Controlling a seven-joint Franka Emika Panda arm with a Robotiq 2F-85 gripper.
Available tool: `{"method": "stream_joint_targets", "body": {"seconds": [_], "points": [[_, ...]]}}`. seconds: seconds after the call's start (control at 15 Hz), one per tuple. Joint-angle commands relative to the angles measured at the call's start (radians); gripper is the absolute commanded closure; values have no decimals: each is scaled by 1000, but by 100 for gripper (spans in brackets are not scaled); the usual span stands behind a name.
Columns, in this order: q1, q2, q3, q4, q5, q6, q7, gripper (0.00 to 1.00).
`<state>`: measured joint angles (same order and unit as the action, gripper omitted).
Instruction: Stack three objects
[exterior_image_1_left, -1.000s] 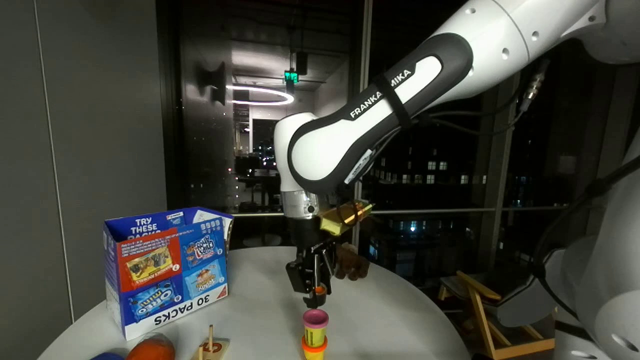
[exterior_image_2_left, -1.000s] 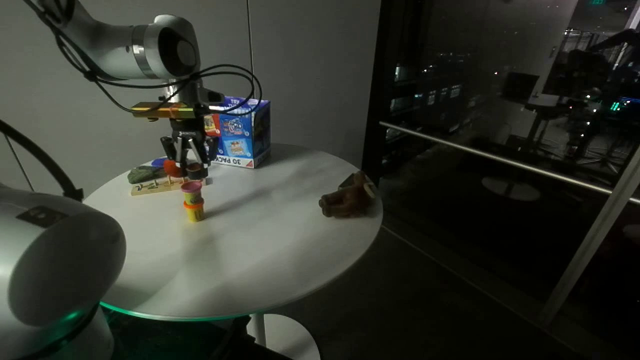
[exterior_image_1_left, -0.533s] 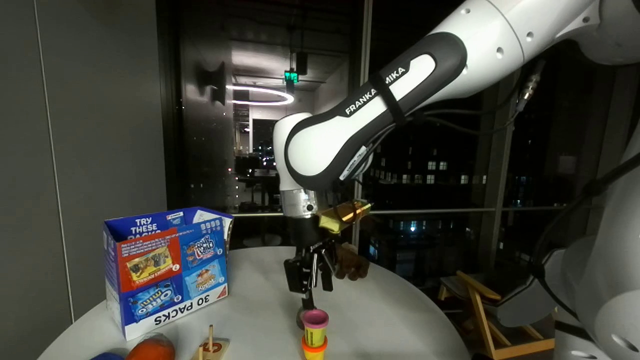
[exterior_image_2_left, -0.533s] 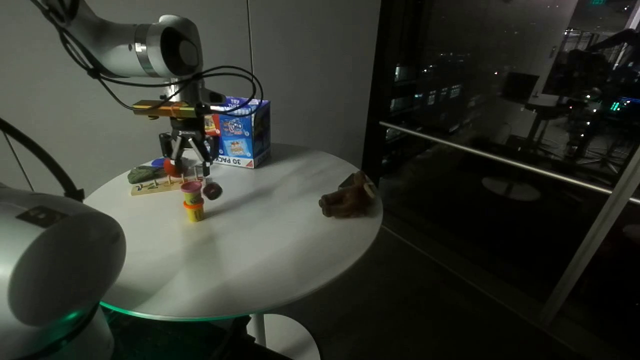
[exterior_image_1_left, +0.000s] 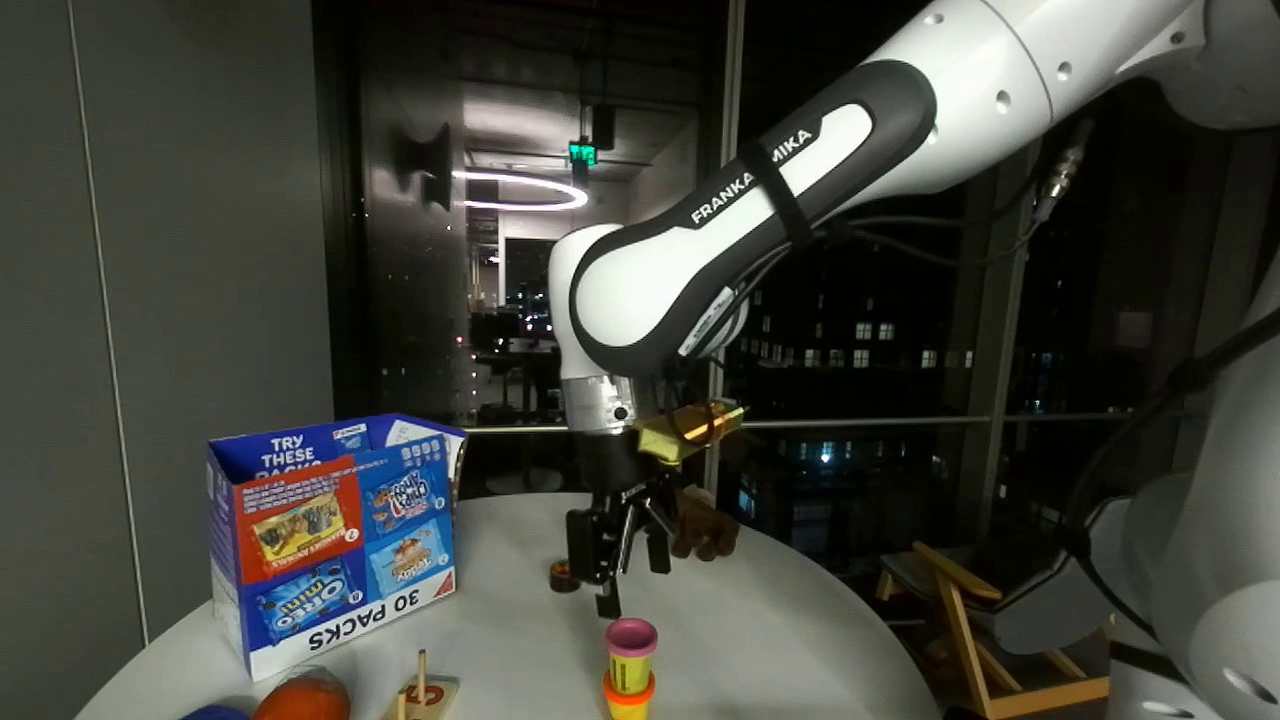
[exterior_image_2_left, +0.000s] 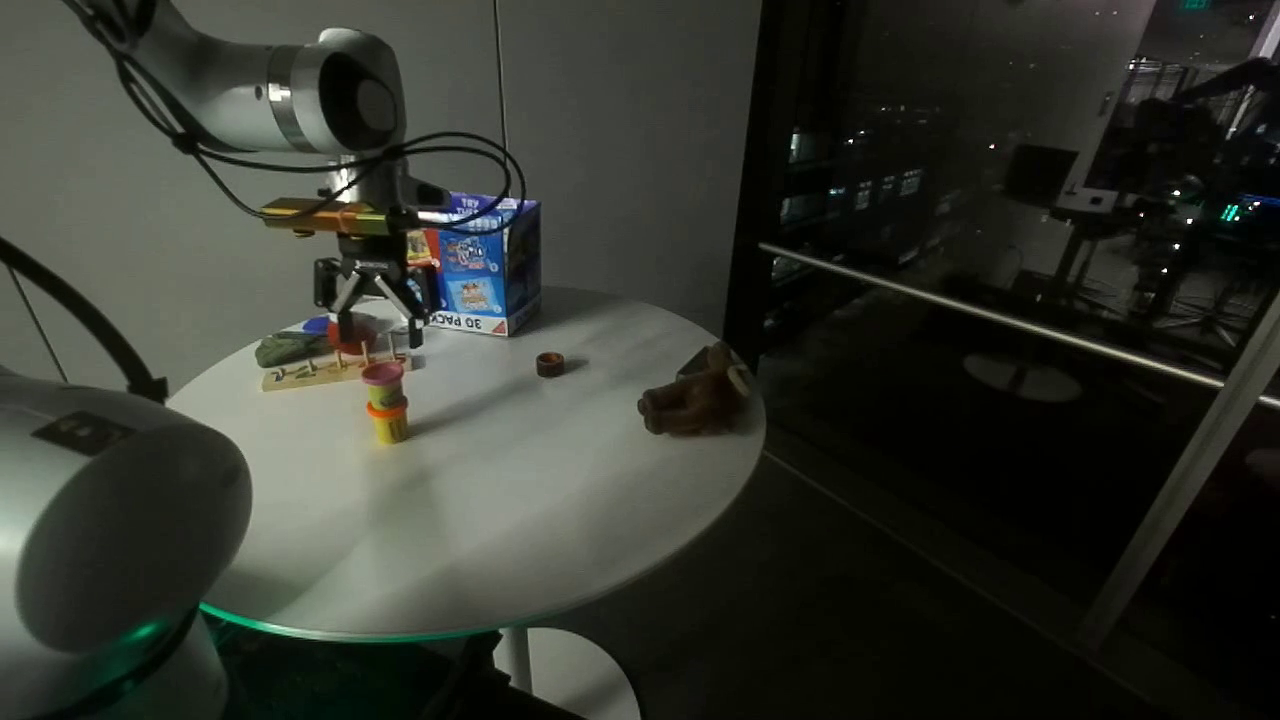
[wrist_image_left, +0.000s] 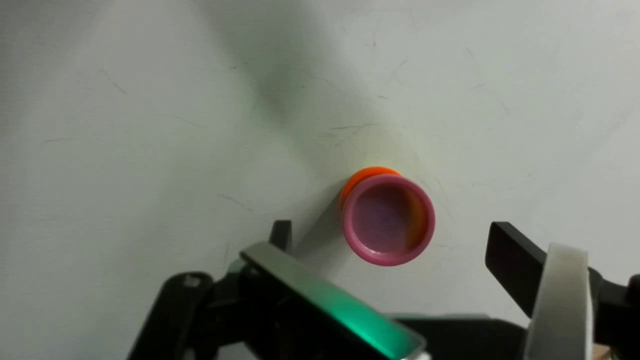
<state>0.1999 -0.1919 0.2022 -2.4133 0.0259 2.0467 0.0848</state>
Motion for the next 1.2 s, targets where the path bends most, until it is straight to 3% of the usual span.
{"method": "stream_joint_targets", "body": {"seconds": [0.0,0.27,0.33,1.13], "points": [[5,-39,9,-38,14,3,34,0],[11,-15,-2,-41,44,-101,-44,0],[4,-4,7,-37,10,-60,-2,0],[5,-4,5,-46,27,-84,-26,0]]}}
